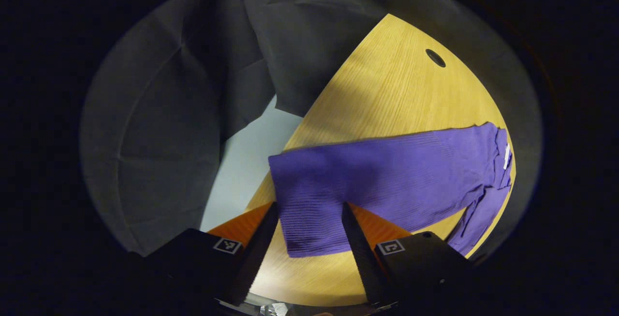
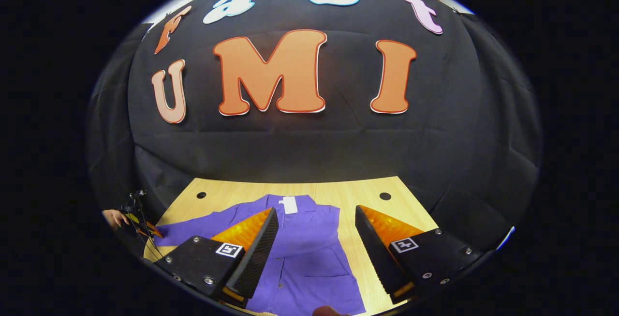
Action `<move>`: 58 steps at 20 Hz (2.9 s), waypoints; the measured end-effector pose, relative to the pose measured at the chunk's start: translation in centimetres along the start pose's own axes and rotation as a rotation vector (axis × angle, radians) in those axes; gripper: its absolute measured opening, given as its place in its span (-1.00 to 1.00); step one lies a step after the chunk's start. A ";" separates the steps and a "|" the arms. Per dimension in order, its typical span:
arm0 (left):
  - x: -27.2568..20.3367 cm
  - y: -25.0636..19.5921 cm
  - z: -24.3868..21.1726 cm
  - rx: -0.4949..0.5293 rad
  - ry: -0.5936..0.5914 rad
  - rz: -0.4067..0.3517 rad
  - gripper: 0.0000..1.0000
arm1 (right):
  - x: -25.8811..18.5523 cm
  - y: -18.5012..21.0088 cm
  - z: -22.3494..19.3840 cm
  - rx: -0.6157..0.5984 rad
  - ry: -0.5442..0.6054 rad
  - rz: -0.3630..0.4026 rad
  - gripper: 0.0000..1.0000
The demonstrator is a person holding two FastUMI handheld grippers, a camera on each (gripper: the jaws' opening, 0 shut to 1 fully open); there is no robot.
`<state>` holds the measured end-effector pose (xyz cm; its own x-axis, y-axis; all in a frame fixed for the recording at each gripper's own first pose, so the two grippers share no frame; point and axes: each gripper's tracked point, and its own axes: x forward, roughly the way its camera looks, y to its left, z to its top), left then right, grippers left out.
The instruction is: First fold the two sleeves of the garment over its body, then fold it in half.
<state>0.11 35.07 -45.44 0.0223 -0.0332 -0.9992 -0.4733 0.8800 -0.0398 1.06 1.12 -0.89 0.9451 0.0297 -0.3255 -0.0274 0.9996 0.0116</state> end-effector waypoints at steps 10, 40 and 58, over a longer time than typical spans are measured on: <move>-1.4 -4.0 -0.1 -0.004 0.015 -0.061 -0.85 | -0.4 -3.3 -0.8 0.028 0.015 -0.012 0.91; -22.9 -54.4 -9.5 0.845 -0.233 -0.302 -0.87 | -1.2 -17.3 -3.4 0.081 -0.048 -0.021 0.91; -24.7 -65.0 -14.8 0.931 -0.507 -0.510 0.55 | 0.7 -20.8 -7.3 0.086 0.050 -0.018 0.91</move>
<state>17.28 -28.30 -18.24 0.4703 -0.4740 -0.7444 0.5127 0.8333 -0.2067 -0.12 -19.66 -8.29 0.9276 0.0142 -0.3733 0.0193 0.9961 0.0857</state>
